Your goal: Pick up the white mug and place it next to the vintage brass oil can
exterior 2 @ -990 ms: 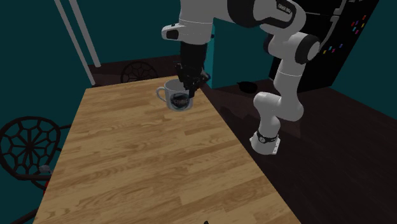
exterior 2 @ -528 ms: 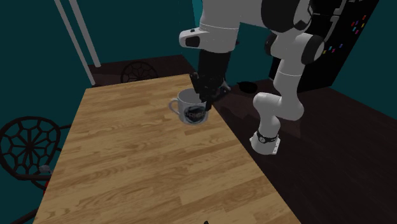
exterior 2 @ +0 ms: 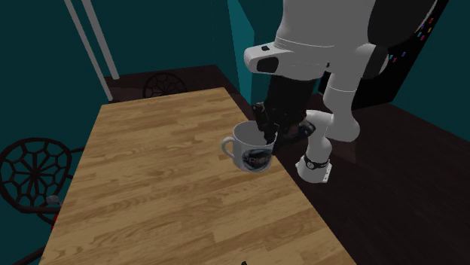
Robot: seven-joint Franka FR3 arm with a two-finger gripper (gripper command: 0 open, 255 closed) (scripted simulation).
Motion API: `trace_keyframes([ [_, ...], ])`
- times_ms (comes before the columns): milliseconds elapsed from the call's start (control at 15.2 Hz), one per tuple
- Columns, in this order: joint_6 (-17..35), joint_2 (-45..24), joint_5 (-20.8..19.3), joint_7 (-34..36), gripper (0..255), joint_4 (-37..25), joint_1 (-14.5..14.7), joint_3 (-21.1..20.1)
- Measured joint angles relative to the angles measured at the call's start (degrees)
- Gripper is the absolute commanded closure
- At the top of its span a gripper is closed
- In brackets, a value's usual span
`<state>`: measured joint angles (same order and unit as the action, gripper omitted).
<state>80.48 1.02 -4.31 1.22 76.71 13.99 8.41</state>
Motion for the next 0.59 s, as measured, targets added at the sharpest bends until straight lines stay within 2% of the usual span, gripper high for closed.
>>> trace_keyframes([
  [198,-0.7,-2.0,-0.1,4.0,255,-2.3,2.0,-2.0],
  [594,-4.3,-11.1,-0.2,11.1,255,-14.5,6.0,-5.3],
])
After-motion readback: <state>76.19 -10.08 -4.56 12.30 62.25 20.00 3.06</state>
